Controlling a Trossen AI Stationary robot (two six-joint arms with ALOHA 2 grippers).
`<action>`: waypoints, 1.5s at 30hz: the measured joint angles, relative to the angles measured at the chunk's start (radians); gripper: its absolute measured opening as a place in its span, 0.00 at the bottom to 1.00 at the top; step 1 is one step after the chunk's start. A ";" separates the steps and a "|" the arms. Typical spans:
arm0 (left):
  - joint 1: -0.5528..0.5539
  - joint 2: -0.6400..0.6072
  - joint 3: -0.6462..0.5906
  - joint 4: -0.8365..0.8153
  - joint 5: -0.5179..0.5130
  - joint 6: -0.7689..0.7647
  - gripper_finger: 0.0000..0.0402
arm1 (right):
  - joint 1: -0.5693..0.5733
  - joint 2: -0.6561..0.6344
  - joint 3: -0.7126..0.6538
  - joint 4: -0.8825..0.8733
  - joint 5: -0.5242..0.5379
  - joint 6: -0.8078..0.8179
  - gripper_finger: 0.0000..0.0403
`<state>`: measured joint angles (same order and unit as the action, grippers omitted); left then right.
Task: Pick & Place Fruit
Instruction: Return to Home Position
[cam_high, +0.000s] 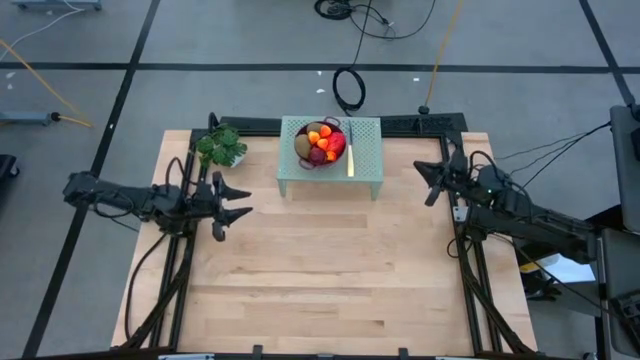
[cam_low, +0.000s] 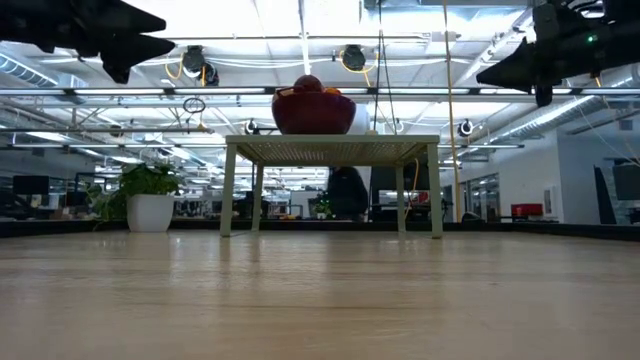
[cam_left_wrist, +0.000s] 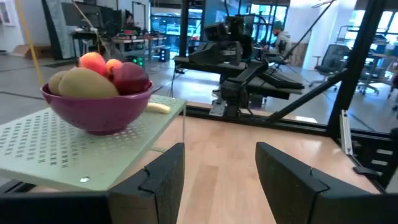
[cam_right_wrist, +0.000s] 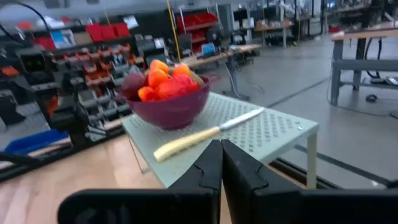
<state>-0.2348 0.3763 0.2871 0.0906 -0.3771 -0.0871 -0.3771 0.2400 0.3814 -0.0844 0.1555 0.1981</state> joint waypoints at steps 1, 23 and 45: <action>0.018 0.000 0.000 0.000 0.018 0.000 0.49 | 0.000 -0.007 -0.013 0.022 0.000 0.000 0.00; 0.149 -0.061 -0.009 -0.096 0.220 -0.053 0.49 | 0.000 -0.052 -0.126 0.037 0.007 0.050 0.00; 0.036 -0.267 -0.009 -0.291 0.160 0.067 0.49 | 0.000 -0.052 -0.126 -0.018 0.005 -0.005 0.00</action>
<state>-0.1986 0.1093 0.2783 -0.2004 -0.2171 -0.0204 -0.3775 0.1879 0.2550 -0.1021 0.1602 0.1934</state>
